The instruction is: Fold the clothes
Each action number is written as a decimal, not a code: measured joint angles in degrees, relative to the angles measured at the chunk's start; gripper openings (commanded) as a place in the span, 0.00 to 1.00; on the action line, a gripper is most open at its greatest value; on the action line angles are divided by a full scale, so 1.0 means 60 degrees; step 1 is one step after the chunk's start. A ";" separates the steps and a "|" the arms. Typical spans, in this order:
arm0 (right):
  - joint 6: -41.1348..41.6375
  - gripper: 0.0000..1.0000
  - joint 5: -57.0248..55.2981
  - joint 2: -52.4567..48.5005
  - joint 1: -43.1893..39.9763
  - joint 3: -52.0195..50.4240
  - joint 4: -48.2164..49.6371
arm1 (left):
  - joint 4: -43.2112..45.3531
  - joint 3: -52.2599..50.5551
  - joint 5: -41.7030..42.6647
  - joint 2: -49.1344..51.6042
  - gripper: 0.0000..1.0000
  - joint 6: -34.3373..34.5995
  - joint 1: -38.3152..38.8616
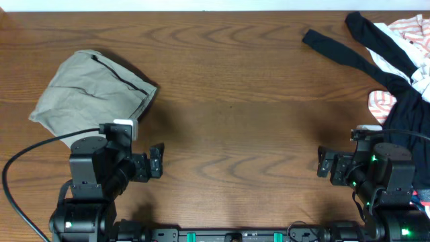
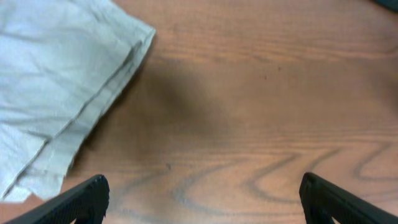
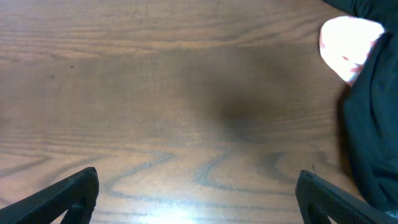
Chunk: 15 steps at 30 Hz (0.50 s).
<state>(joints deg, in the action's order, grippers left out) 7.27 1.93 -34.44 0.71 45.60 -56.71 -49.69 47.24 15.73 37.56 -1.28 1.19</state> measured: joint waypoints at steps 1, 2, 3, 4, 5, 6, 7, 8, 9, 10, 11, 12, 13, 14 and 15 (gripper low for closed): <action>0.0000 0.99 0.0000 0.0000 0.0000 0.0000 -0.0066 | -0.0120 0.0000 0.0004 -0.0004 0.98 -0.0007 0.0000; 0.0000 0.99 0.0000 0.0000 0.0000 0.0000 -0.0102 | -0.0200 0.0000 0.0004 -0.0004 0.98 -0.0007 0.0000; 0.0000 0.99 0.0000 0.0000 0.0000 0.0000 -0.0149 | -0.0251 0.0000 0.0004 -0.0004 0.98 -0.0007 0.0000; 0.0000 0.99 0.0000 0.0000 0.0000 0.0000 -0.0175 | -0.0259 0.0000 0.0004 -0.0004 0.98 -0.0011 0.0000; 0.0000 0.99 0.0000 0.0000 0.0000 0.0000 -0.0193 | -0.0259 0.0000 0.0004 -0.0004 0.98 -0.0011 0.0000; 0.0000 0.99 0.0000 0.0000 0.0000 0.0000 -0.0208 | -0.0259 0.0000 0.0004 -0.0004 0.98 -0.0011 0.0000; 0.0000 0.99 0.0000 0.0000 0.0000 0.0000 -0.0215 | -0.0259 0.0000 0.0004 -0.0004 0.98 -0.0011 0.0000; 0.0000 0.99 0.0000 0.0000 0.0000 0.0000 -0.0226 | -0.0259 0.0000 0.0004 -0.0004 0.98 -0.0011 0.0000; 0.0000 0.99 0.0000 0.0000 0.0000 0.0000 -0.0237 | -0.0259 0.0000 0.0000 -0.0004 0.98 -0.0007 0.0000; 0.0000 0.99 0.0000 0.0000 0.0000 0.0000 -0.0295 | -0.0259 0.0000 0.0000 -0.0004 0.98 -0.0011 0.0000; 0.0000 0.99 0.0000 0.0015 0.0000 -0.0011 -0.0335 | -0.0259 0.0000 0.0004 -0.0004 0.98 -0.0011 0.0000; -0.0007 0.99 -0.0007 0.0055 0.0000 -0.0036 -0.0302 | -0.0259 0.0000 0.0004 -0.0004 0.98 -0.0007 0.0000; -0.0018 0.99 -0.0004 0.0153 0.0000 -0.0102 -0.0178 | -0.0255 0.0000 0.0000 -0.0004 0.98 -0.0011 0.0000; -0.0073 0.99 -0.0007 0.0317 0.0000 -0.0204 0.0062 | -0.0259 0.0000 0.0004 -0.0004 0.98 -0.0011 0.0000; -0.0127 0.99 -0.0011 0.0499 0.0000 -0.0328 0.0310 | -0.0259 0.0000 0.0004 -0.0004 0.98 -0.0011 0.0000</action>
<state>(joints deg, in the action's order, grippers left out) 6.50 1.87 -31.44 0.71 43.64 -54.85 -51.24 47.24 15.75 37.54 -1.34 1.19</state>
